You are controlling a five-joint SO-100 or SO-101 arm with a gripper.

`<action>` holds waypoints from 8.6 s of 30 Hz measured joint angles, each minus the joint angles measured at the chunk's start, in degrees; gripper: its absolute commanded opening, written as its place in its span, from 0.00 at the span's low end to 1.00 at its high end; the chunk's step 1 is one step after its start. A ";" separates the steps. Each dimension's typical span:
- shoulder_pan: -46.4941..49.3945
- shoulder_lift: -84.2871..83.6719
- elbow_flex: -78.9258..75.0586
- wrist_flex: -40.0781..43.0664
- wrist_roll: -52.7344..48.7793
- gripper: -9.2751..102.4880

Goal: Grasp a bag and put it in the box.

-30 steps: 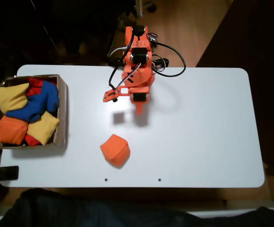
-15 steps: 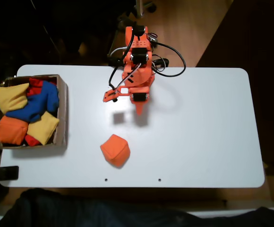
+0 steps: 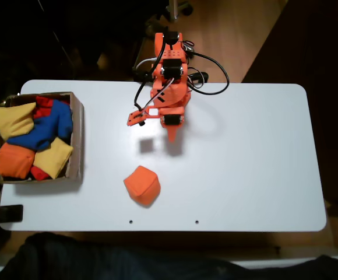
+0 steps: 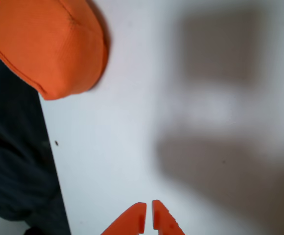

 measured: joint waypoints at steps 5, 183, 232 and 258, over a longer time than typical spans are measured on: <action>0.44 0.00 0.00 0.00 0.00 0.08; 15.82 -117.60 -83.41 8.35 19.25 0.96; 14.77 -108.28 -73.21 1.41 16.70 0.18; 16.17 -74.79 -71.02 10.63 11.78 0.18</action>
